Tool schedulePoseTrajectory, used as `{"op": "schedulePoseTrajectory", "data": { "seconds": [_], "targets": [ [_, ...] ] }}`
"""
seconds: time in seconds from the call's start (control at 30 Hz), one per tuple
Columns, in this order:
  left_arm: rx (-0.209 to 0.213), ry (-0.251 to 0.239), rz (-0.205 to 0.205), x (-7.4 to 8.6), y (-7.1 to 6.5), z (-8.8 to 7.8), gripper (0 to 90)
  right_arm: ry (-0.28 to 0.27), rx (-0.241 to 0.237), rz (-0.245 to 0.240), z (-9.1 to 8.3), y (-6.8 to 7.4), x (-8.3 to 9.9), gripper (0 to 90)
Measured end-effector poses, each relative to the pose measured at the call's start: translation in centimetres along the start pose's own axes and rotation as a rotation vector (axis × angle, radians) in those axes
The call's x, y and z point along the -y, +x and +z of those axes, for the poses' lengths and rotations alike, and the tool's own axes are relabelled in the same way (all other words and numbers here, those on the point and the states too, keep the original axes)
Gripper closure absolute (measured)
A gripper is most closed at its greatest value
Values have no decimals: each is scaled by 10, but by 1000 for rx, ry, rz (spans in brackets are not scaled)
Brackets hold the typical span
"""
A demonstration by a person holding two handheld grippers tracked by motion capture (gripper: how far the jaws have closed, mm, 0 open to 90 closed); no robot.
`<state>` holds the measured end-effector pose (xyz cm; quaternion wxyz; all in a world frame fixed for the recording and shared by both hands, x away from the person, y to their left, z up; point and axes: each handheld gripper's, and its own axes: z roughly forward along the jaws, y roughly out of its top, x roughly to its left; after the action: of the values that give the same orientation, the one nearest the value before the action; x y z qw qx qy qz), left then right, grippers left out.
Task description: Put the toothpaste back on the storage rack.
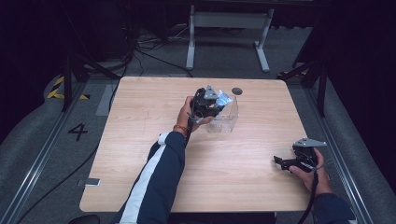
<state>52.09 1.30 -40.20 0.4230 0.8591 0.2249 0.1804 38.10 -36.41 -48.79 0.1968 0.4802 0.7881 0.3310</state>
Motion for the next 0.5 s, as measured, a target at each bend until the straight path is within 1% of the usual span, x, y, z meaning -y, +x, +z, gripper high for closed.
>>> {"op": "schedulePoseTrajectory", "data": {
  "seconds": [0.07,0.1,0.13,0.33,0.5],
  "targets": [
    [-1,20,7,2,-1,2,617,0,0,0,0,0,0,5],
    [2,6,5,3,-1,2,615,0,0,0,0,0,0,5],
    [2,4,-1,4,-1,2,613,0,0,0,0,0,0,5],
    [-1,9,-4,4,-1,0,598,0,0,0,0,0,0,5],
    [-11,12,0,4,-3,0,527,0,0,0,0,0,0,5]
  ]
}}
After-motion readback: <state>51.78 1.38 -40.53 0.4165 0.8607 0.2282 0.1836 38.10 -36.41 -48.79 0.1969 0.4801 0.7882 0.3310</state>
